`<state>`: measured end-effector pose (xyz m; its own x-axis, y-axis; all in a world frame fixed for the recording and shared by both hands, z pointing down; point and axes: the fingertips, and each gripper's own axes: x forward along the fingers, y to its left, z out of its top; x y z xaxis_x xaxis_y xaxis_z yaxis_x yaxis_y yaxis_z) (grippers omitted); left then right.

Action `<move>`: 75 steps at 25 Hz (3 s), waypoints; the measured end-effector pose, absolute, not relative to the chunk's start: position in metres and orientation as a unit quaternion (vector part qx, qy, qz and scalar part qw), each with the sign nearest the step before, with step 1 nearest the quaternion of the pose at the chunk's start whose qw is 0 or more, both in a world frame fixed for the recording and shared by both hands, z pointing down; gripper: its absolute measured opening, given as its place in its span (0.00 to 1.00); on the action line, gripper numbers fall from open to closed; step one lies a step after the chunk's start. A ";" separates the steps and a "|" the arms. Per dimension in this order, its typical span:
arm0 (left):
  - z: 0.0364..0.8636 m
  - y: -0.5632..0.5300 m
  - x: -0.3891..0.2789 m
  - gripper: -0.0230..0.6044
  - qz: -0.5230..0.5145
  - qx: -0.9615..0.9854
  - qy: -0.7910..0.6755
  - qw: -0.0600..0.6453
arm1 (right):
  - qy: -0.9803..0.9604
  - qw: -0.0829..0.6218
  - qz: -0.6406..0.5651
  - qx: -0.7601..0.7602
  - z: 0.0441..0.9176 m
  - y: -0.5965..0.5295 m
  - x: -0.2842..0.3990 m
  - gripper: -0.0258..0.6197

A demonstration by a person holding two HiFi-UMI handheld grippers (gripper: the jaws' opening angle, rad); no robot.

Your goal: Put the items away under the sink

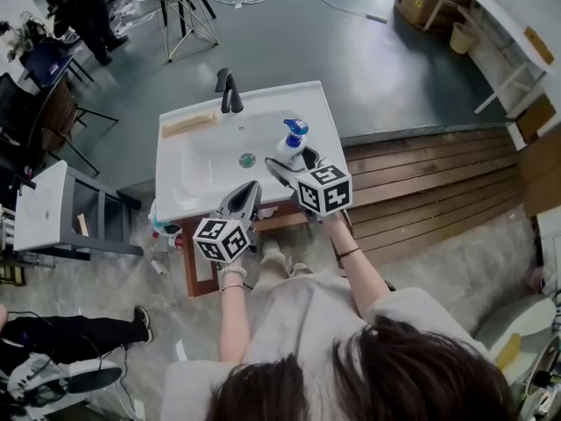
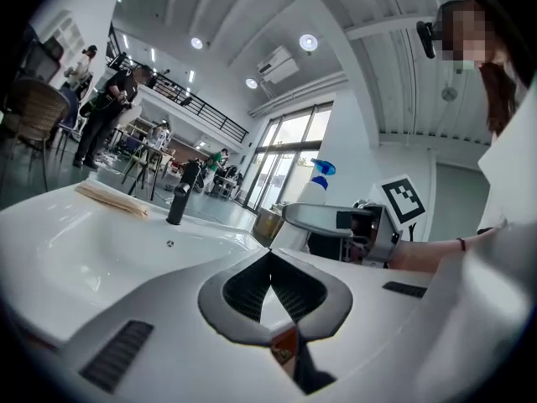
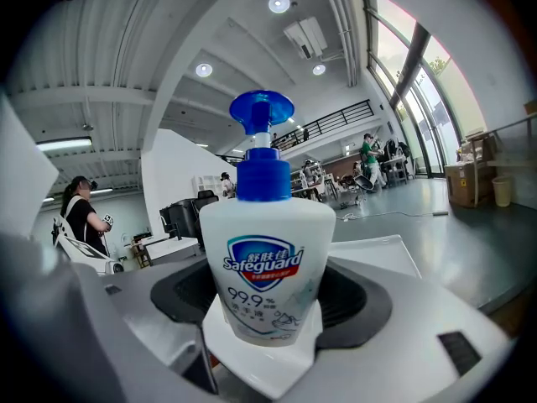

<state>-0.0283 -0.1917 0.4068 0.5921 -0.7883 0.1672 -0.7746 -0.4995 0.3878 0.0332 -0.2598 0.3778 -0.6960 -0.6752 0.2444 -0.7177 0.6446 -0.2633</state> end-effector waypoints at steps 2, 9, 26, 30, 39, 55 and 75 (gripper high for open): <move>0.407 -0.186 -0.025 0.03 -0.017 0.867 -0.449 0.218 | -0.904 0.059 0.173 0.388 0.377 -0.253 0.038 0.60; 0.404 -0.175 -0.017 0.03 -0.016 0.876 -0.430 0.218 | -0.897 0.053 0.171 0.405 0.371 -0.241 0.049 0.60; 0.395 -0.120 -0.020 0.03 -0.006 0.897 -0.387 0.215 | -0.877 0.052 0.179 0.443 0.369 -0.175 0.050 0.60; 0.394 -0.104 -0.021 0.03 -0.005 0.900 -0.379 0.216 | -0.875 0.049 0.179 0.448 0.367 -0.157 0.049 0.60; 0.398 -0.067 -0.027 0.03 0.005 0.904 -0.369 0.214 | -0.868 0.043 0.182 0.460 0.369 -0.121 0.049 0.60; 0.417 -0.050 -0.008 0.03 0.024 0.896 -0.380 0.229 | -0.873 0.076 0.207 0.436 0.403 -0.103 0.061 0.60; 0.469 -0.052 0.009 0.03 0.053 0.881 -0.411 0.225 | -0.890 0.074 0.221 0.391 0.461 -0.105 0.085 0.60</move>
<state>0.0086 -0.0517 0.4693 0.6557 -0.7014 0.2795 -0.7495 -0.5597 0.3536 0.0848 -0.1052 0.4609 -0.6828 -0.6642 0.3044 -0.7294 0.5956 -0.3364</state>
